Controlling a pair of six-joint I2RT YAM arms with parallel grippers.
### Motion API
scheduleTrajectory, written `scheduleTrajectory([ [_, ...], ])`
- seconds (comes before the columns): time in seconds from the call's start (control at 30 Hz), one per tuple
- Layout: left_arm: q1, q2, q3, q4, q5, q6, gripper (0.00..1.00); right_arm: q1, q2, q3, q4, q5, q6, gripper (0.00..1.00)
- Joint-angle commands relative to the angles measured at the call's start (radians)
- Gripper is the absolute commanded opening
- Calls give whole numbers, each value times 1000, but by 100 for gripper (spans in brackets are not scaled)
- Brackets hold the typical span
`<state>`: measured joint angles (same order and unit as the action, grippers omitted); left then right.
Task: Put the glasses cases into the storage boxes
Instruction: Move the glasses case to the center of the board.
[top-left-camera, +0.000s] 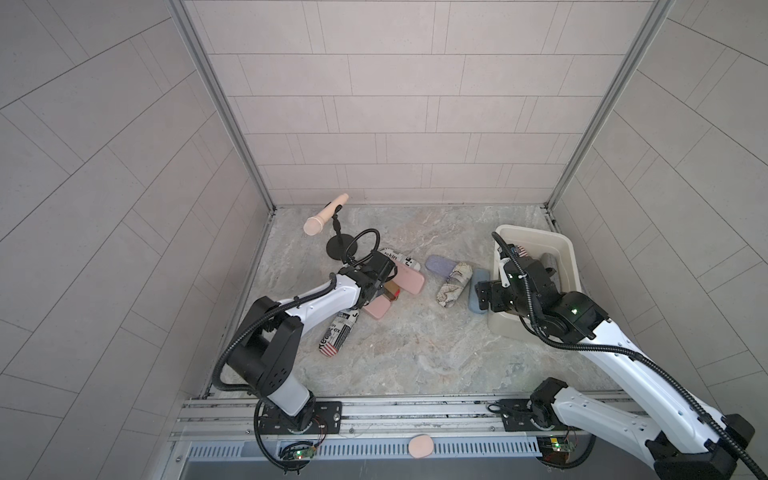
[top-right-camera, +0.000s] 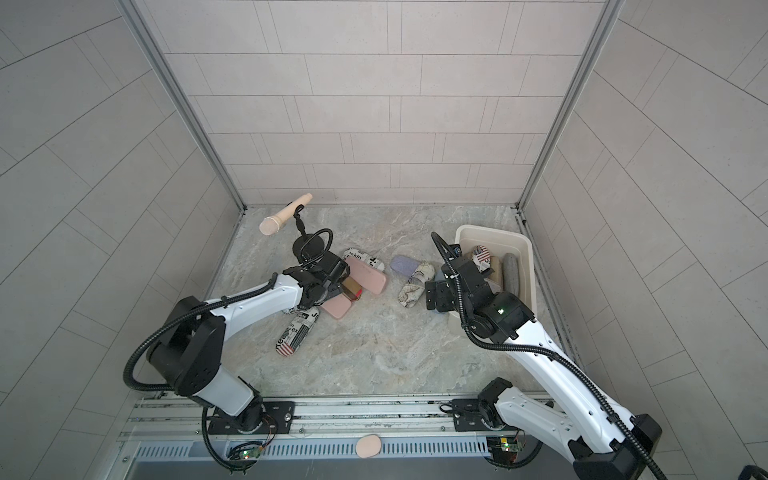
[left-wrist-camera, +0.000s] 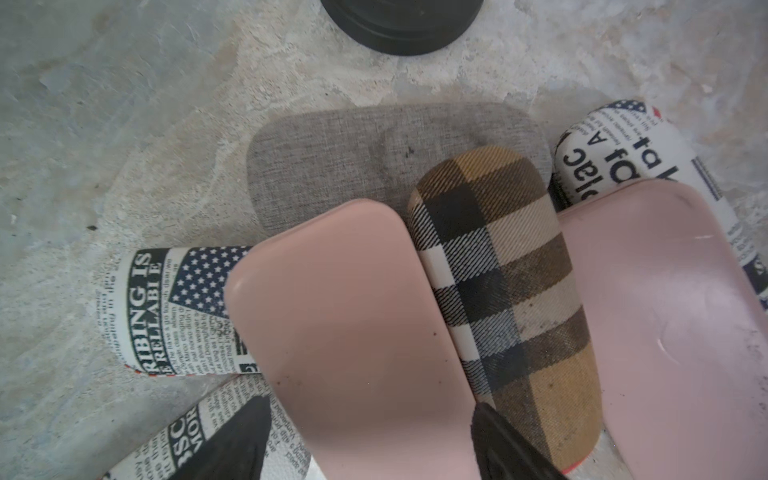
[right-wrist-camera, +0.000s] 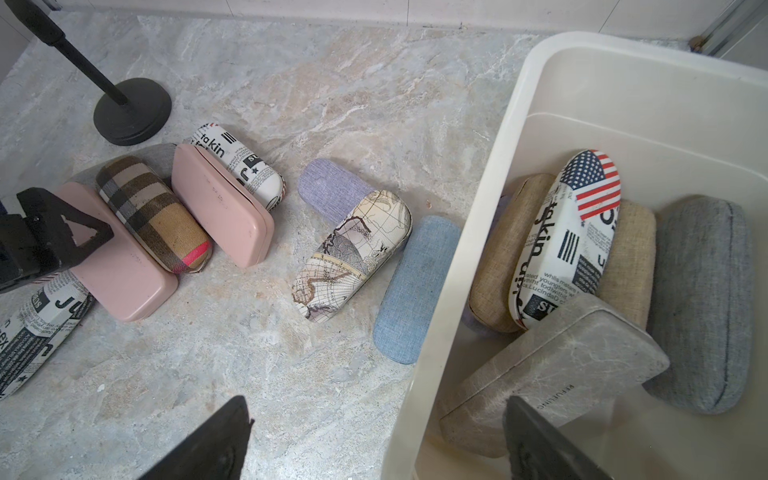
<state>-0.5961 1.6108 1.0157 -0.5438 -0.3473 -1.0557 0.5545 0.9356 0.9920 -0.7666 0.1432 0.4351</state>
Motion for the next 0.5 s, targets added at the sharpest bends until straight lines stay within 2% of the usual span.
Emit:
scheduleTrajectory([
  [0.0, -3, 16, -4, -10, -6, -43, 83, 2, -20, -9, 1, 18, 8, 97],
  [0.2, -2, 61, -17, 36, 5, -32, 82, 3, -33, -42, 29, 27, 2, 97],
  [0.47, -2, 66, -58, 167, 74, 73, 81, 4, -65, -63, 45, 49, -5, 97],
])
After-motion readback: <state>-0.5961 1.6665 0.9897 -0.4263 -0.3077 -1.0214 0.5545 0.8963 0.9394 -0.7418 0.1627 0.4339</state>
